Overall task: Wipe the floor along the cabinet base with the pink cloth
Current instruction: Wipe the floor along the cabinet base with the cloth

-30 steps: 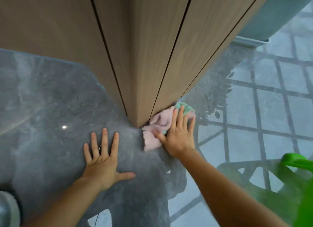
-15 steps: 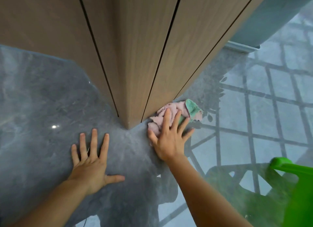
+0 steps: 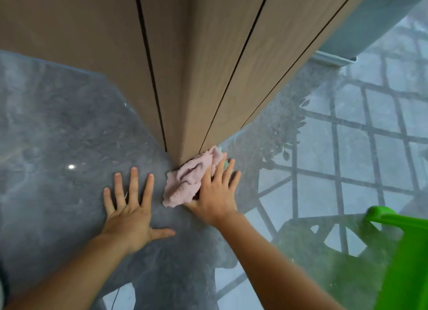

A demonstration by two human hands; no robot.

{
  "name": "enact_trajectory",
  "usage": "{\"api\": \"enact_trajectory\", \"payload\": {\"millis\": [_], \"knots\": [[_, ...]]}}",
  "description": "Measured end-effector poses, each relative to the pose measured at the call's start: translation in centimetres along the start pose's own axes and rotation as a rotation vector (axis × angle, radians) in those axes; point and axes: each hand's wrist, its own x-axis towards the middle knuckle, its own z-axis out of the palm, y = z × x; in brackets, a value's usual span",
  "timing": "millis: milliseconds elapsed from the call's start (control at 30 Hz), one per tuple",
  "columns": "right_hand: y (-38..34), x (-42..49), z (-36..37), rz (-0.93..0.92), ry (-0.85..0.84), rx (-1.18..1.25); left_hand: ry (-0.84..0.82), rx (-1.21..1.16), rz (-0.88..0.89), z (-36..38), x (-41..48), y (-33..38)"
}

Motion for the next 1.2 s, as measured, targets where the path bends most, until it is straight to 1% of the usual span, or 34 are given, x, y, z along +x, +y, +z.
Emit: {"api": "enact_trajectory", "payload": {"millis": [67,100,167,200,267,300,333,433,467,500,533,600,633,667,767,833,900,967,1033,1100,1200], "knots": [[0.9,-0.7,-1.6,0.045,0.02,0.106,0.006,0.004,0.011,-0.1,0.0,-0.2],[2.1,-1.1,-2.8,0.106,0.049,0.169,0.007,0.002,0.016,-0.2,0.0,-0.1],[4.3,-1.7,-5.1,0.298,0.102,0.336,0.008,-0.013,0.025,-0.3,0.0,-0.1],[4.9,-1.9,-6.1,0.381,0.162,0.432,0.003,-0.015,0.027,-0.4,-0.1,-0.1],[4.6,-1.8,-7.6,0.448,0.377,0.599,-0.005,-0.012,0.021,-0.3,-0.1,0.0],[3.8,-1.6,-8.0,0.437,0.484,0.656,-0.006,-0.008,0.017,-0.3,-0.1,0.0],[2.8,-1.5,-8.2,0.395,0.555,0.678,-0.006,-0.005,0.013,-0.3,-0.1,0.0],[-0.8,-2.7,-6.8,0.177,0.632,0.61,-0.021,-0.009,0.014,-0.5,-0.2,0.1],[-2.0,-3.1,-5.9,0.111,0.632,0.576,-0.022,-0.011,0.016,-0.5,-0.2,0.1],[-2.9,-3.1,-4.9,0.067,0.595,0.523,-0.02,-0.012,0.017,-0.5,-0.2,0.1],[-3.6,-2.6,-3.9,0.068,0.52,0.452,-0.019,-0.013,0.017,-0.4,-0.1,0.1],[-4.1,-0.8,-2.3,0.195,0.325,0.326,-0.018,-0.018,0.016,-0.5,-0.2,0.2],[-4.0,0.4,-1.7,0.257,0.252,0.269,-0.016,-0.022,0.016,-0.4,-0.2,0.2],[-3.6,1.4,-1.3,0.283,0.215,0.204,-0.014,-0.023,0.014,-0.3,-0.1,0.2],[-0.5,3.9,-1.3,0.255,0.166,0.057,-0.014,-0.016,0.014,-0.3,0.0,0.0],[2.9,5.7,-3.1,0.271,0.167,0.033,-0.014,-0.019,0.012,-0.1,0.0,-0.1],[6.5,7.9,-5.8,0.367,0.165,0.046,0.002,-0.02,0.015,0.1,0.1,-0.2],[8.5,9.6,-8.1,0.428,0.113,0.048,0.011,-0.024,0.019,0.0,0.0,-0.2],[7.7,9.6,-8.5,0.408,0.071,0.033,0.007,-0.026,0.017,-0.1,-0.1,-0.1],[5.3,8.4,-7.0,0.379,0.057,0.045,0.006,-0.024,0.013,-0.2,-0.2,-0.1],[0.7,5.6,-3.8,0.334,0.009,0.146,0.003,-0.03,0.005,-0.4,-0.3,0.0]]}}
